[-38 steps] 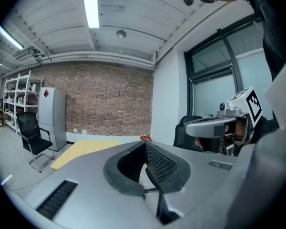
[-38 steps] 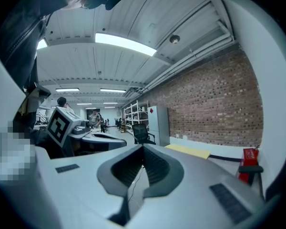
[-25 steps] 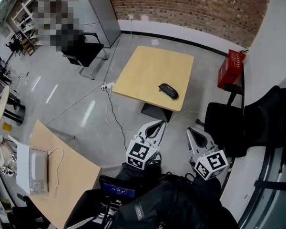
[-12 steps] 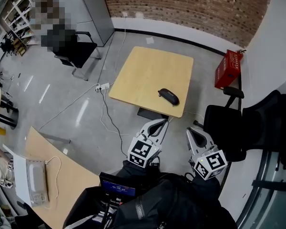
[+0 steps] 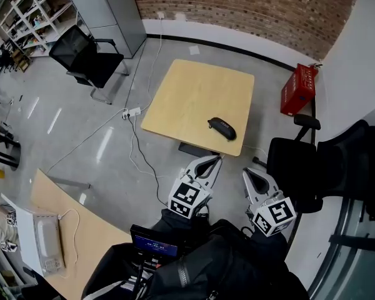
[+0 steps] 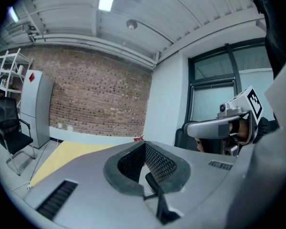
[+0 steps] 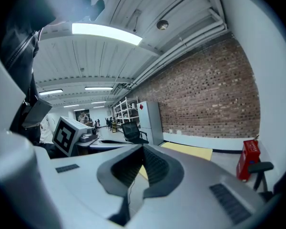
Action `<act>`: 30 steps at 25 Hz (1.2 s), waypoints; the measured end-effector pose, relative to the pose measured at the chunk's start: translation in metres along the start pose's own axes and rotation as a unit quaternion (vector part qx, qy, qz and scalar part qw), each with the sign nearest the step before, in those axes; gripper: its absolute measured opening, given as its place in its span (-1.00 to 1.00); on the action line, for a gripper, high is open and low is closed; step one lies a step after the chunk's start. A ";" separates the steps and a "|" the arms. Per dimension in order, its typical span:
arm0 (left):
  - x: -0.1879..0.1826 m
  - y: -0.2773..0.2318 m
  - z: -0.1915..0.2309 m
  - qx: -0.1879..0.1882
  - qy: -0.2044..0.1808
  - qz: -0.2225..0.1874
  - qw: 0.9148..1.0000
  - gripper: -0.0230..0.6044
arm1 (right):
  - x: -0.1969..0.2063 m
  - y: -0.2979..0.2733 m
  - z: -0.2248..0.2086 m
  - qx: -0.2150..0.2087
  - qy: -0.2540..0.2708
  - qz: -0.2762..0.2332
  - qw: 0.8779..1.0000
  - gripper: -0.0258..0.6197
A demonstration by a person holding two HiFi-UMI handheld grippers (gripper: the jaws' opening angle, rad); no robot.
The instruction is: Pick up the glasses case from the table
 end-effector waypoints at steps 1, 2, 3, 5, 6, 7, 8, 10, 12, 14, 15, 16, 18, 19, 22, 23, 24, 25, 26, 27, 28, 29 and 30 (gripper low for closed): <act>0.001 -0.001 0.001 0.001 0.001 0.003 1.000 -0.93 | 0.000 0.000 -0.001 0.001 -0.002 0.000 1.000 -0.91; 0.002 -0.001 0.001 0.000 0.002 0.005 1.000 -0.93 | 0.000 0.000 -0.004 0.002 -0.005 0.001 1.000 -0.90; 0.003 -0.001 0.002 -0.003 0.004 0.005 1.000 -0.93 | 0.002 0.000 -0.006 0.003 -0.007 0.003 1.000 -0.90; 0.001 0.000 0.007 -0.023 0.005 -0.004 1.000 -0.93 | 0.005 -0.002 -0.013 0.004 -0.011 0.008 1.000 -0.91; 0.000 0.000 0.011 -0.034 0.005 -0.010 0.999 -0.93 | 0.007 -0.004 -0.017 0.004 -0.011 0.011 1.000 -0.90; 0.000 0.000 0.015 -0.043 0.006 -0.012 0.999 -0.93 | 0.008 -0.008 -0.021 0.002 -0.011 0.014 1.000 -0.90; 0.000 -0.001 0.020 -0.050 0.007 -0.010 0.999 -0.93 | 0.009 -0.012 -0.024 -0.003 -0.011 0.015 1.000 -0.91; 0.003 -0.005 0.029 -0.061 0.012 -0.002 0.998 -0.93 | 0.008 -0.023 -0.032 -0.016 -0.009 0.015 1.000 -0.90; 0.003 -0.009 0.041 -0.074 0.017 0.006 0.997 -0.93 | 0.003 -0.038 -0.038 -0.033 -0.005 0.014 0.999 -0.90; 0.001 -0.014 0.052 -0.086 0.018 0.014 0.996 -0.93 | -0.006 -0.051 -0.042 -0.049 -0.001 0.010 0.999 -0.90; -0.002 -0.018 0.058 -0.090 0.017 0.016 0.996 -0.93 | -0.011 -0.057 -0.044 -0.055 0.001 0.007 0.998 -0.90; -0.006 -0.023 0.062 -0.092 0.015 0.017 0.995 -0.93 | -0.016 -0.063 -0.047 -0.061 0.004 0.005 0.998 -0.90; -0.017 -0.039 0.069 -0.095 0.009 0.015 0.995 -0.93 | -0.023 -0.073 -0.057 -0.071 0.009 0.002 0.997 -0.91; -0.022 -0.048 0.070 -0.095 0.005 0.015 0.995 -0.93 | -0.025 -0.077 -0.064 -0.074 0.010 0.002 0.997 -0.90; -0.033 -0.078 0.076 -0.095 -0.004 0.023 0.995 -0.93 | -0.029 -0.087 -0.091 -0.077 0.002 0.005 0.997 -0.90; -0.036 -0.087 0.080 -0.097 -0.007 0.027 0.995 -0.93 | -0.031 -0.090 -0.101 -0.077 -0.001 0.005 0.997 -0.90; -0.039 -0.094 0.084 -0.100 -0.009 0.030 0.994 -0.93 | -0.033 -0.094 -0.109 -0.077 -0.004 0.006 0.997 -0.90; -0.042 -0.102 0.089 -0.104 -0.011 0.033 0.994 -0.93 | -0.034 -0.098 -0.118 -0.077 -0.006 0.006 0.997 -0.90; -0.044 -0.110 0.094 -0.107 -0.012 0.035 0.994 -0.93 | -0.034 -0.101 -0.127 -0.077 -0.008 0.008 0.997 -0.90; -0.046 -0.117 0.099 -0.109 -0.012 0.039 0.993 -0.93 | -0.034 -0.105 -0.136 -0.078 -0.009 0.011 0.997 -0.90; -0.046 -0.125 0.102 -0.111 -0.011 0.043 0.993 -0.93 | -0.032 -0.109 -0.144 -0.079 -0.010 0.015 0.997 -0.90; -0.045 -0.133 0.105 -0.112 -0.009 0.047 0.992 -0.93 | -0.030 -0.112 -0.152 -0.081 -0.012 0.020 0.996 -0.90; -0.043 -0.140 0.107 -0.114 -0.006 0.052 0.992 -0.93 | -0.027 -0.115 -0.158 -0.084 -0.016 0.024 0.996 -0.90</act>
Point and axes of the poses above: the fingertips, and each gripper's own axes: y backward along the fingers, z to its left, x out of its underside, the point moved 2 cm from there along y, backward along the fingers, and after that the axes turned 6 degrees about z, right-handed, at the moved point
